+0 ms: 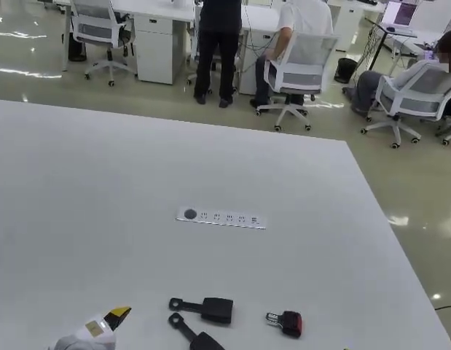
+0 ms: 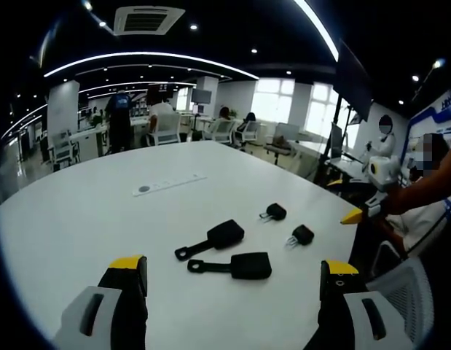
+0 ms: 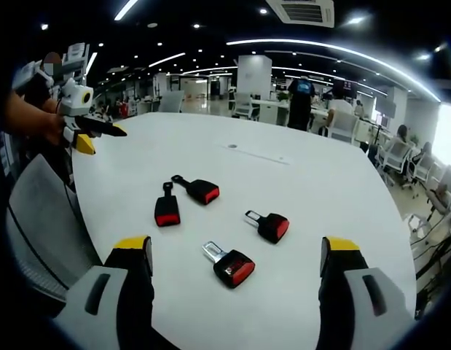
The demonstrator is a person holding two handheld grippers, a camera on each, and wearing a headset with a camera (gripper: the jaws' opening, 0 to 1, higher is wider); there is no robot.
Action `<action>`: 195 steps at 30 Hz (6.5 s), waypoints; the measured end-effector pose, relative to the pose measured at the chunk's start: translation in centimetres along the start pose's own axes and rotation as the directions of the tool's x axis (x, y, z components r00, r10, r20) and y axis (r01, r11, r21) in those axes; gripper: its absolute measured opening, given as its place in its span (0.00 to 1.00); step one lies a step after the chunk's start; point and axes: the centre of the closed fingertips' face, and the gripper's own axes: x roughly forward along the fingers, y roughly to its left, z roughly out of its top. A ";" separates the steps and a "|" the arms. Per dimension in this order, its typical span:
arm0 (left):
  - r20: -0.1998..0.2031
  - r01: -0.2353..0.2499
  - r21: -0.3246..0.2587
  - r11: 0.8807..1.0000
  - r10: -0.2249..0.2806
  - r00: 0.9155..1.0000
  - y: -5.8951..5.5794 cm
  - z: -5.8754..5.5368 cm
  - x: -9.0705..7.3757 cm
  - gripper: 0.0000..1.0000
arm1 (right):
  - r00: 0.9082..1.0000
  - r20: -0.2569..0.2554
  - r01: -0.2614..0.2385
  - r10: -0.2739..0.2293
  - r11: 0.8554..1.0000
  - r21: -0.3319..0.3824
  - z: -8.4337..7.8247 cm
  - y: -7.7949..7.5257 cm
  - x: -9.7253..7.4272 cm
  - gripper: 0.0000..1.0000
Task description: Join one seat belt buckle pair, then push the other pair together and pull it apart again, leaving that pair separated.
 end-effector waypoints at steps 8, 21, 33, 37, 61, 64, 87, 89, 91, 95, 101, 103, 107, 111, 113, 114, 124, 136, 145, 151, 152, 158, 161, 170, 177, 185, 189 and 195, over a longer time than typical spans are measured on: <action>0.002 0.000 0.001 1.000 0.000 1.000 -0.2 0.3 -0.1 1.00 | 1.000 0.000 0.000 0.000 1.000 -0.002 -0.1 0.0 0.0 0.95; 0.001 0.003 0.007 1.000 -0.003 1.000 -0.4 0.4 -0.1 1.00 | 1.000 0.001 0.002 -0.002 1.000 0.001 0.1 0.1 -0.2 0.95; -0.012 0.011 0.014 1.000 -0.010 1.000 -0.8 0.3 -0.3 1.00 | 1.000 0.000 -0.001 0.001 1.000 0.003 0.0 0.2 -0.2 0.95; -0.016 0.013 0.015 1.000 -0.012 1.000 -1.0 0.3 -0.3 1.00 | 1.000 -0.004 -0.006 0.006 1.000 0.002 -0.1 0.3 -0.2 0.95; -0.048 0.041 0.017 0.999 -0.040 0.998 -1.5 -0.4 0.9 1.00 | 0.999 -0.031 -0.019 0.020 1.000 0.013 -1.6 0.7 0.2 0.94; -0.056 0.047 0.019 0.999 -0.046 0.997 -1.7 -0.3 1.0 1.00 | 0.999 -0.038 -0.026 0.026 1.000 0.012 -1.9 0.9 0.3 0.94; -0.104 0.112 0.027 0.993 -0.109 0.989 -1.4 -1.2 4.2 1.00 | 0.995 -0.080 -0.062 0.062 0.998 0.012 -1.9 1.1 2.6 0.91; -0.110 0.121 0.025 0.992 -0.117 0.987 -1.4 -1.4 4.4 1.00 | 0.994 -0.087 -0.066 0.067 0.998 0.010 -2.1 0.9 2.8 0.91; -0.119 0.127 0.026 0.992 -0.123 0.985 -1.2 -1.8 4.7 1.00 | 0.994 -0.088 -0.069 0.070 0.997 0.013 -2.0 1.0 3.0 0.91; -0.136 0.139 0.027 0.990 -0.134 0.982 -1.4 -1.9 5.3 1.00 | 0.992 -0.096 -0.080 0.081 0.997 0.018 -2.4 0.8 3.8 0.90; -0.159 0.158 0.033 0.987 -0.151 0.976 -1.6 -2.1 6.1 0.99 | 0.988 -0.115 -0.102 0.103 0.995 0.018 -2.5 1.4 4.8 0.90; -0.172 0.168 0.038 0.985 -0.160 0.972 -1.7 -2.2 6.3 0.98 | 0.985 -0.126 -0.113 0.114 0.993 0.017 -2.6 1.5 5.1 0.90; -0.182 0.185 0.044 0.982 -0.175 0.968 -1.6 -2.5 6.9 0.98 | 0.982 -0.137 -0.128 0.129 0.992 0.013 -2.9 1.3 5.8 0.89; -0.212 0.215 0.071 0.974 -0.195 0.957 -1.9 -3.1 7.7 0.98 | 0.978 -0.148 -0.144 0.143 0.990 0.005 -3.1 1.2 6.5 0.88; -0.228 0.225 0.075 0.971 -0.203 0.952 -2.1 -3.1 8.0 0.98 | 0.976 -0.157 -0.153 0.151 0.988 -0.002 -3.1 1.3 6.7 0.88; -0.230 0.229 0.075 0.971 -0.206 0.951 -2.1 -3.1 8.1 0.98 | 0.974 -0.159 -0.162 0.160 0.987 -0.003 -3.1 1.4 6.9 0.88; -0.273 0.287 0.086 0.954 -0.254 0.928 -2.9 -3.4 9.9 0.96 | 0.958 -0.199 -0.213 0.207 0.977 -0.006 -4.4 1.2 7.9 0.86; -0.411 0.447 0.238 0.862 -0.328 0.851 -4.1 -5.3 11.9 0.88 | 0.914 -0.266 -0.316 0.305 0.949 0.004 -6.2 1.8 8.6 0.80; -0.487 0.549 0.287 0.785 -0.373 0.789 -4.2 -7.0 13.4 0.83 | 0.878 -0.304 -0.392 0.370 0.920 -0.012 -7.0 2.1 8.8 0.75; -0.551 0.620 0.325 0.714 -0.391 0.738 -4.0 -8.4 14.0 0.79 | 0.848 -0.336 -0.447 0.410 0.894 -0.038 -7.8 1.6 9.0 0.73; -0.562 0.630 0.334 0.702 -0.388 0.730 -3.9 -8.6 14.1 0.78 | 0.844 -0.341 -0.453 0.414 0.890 -0.042 -7.8 1.6 9.0 0.73; -0.596 0.670 0.380 0.638 -0.385 0.704 -3.5 -8.9 15.0 0.69 | 0.817 -0.376 -0.490 0.436 0.870 -0.056 -8.3 1.1 9.2 0.68; -0.612 0.689 0.405 0.601 -0.381 0.693 -3.6 -9.0 15.6 0.65 | 0.810 -0.376 -0.507 0.451 0.859 -0.063 -8.3 1.1 9.2 0.66; -0.640 0.727 0.443 0.524 -0.383 0.666 -3.6 -9.0 16.4 0.55 | 0.788 -0.382 -0.547 0.483 0.834 -0.071 -8.3 1.4 9.0 0.58; -0.649 0.741 0.454 0.495 -0.386 0.656 -3.7 -9.3 15.8 0.49 | 0.774 -0.389 -0.568 0.500 0.819 -0.077 -8.4 1.6 9.0 0.57; -0.643 0.742 0.459 0.489 -0.393 0.657 -3.7 -9.5 15.4 0.44 | 0.760 -0.407 -0.587 0.508 0.804 -0.093 -8.4 1.8 8.9 0.54; -0.625 0.718 0.451 0.530 -0.387 0.678 -3.7 -9.5 15.2 0.40 | 0.756 -0.414 -0.593 0.507 0.798 -0.108 -8.6 1.8 8.8 0.49; -0.569 0.654 0.440 0.615 -0.373 0.733 -3.5 -9.3 15.1 0.38 | 0.756 -0.423 -0.595 0.500 0.794 -0.126 -8.6 1.5 9.0 0.43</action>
